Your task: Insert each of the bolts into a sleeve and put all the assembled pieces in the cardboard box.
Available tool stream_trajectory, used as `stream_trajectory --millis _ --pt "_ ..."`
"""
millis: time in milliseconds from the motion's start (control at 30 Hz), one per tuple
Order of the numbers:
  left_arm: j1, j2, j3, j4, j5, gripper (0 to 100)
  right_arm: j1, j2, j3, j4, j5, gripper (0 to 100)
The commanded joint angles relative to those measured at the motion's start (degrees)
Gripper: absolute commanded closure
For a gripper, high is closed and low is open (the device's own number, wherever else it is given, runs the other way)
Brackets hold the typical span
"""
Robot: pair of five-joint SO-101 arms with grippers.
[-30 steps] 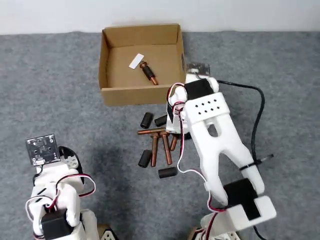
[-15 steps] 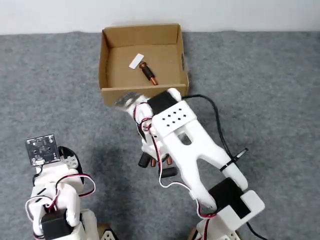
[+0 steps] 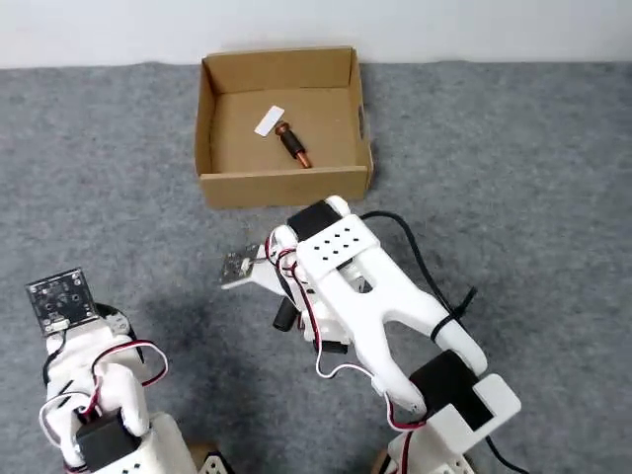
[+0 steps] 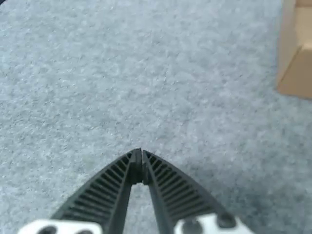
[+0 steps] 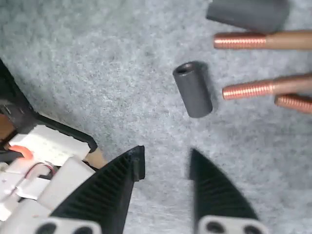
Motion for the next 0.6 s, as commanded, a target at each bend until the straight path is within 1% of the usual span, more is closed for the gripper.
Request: stream_trajectory --millis 0,200,567 --pt "-0.35 0.00 -0.04 -1.49 -1.41 100 -0.40 -0.40 0.44 -2.95 4.48 79.4" --pt "-0.35 0.00 -0.04 -1.49 -1.41 100 -0.48 -0.22 3.52 -9.01 7.12 79.4" --pt "-0.09 0.00 -0.04 -1.58 -1.41 100 -1.10 -0.22 11.87 -20.18 7.82 79.4"
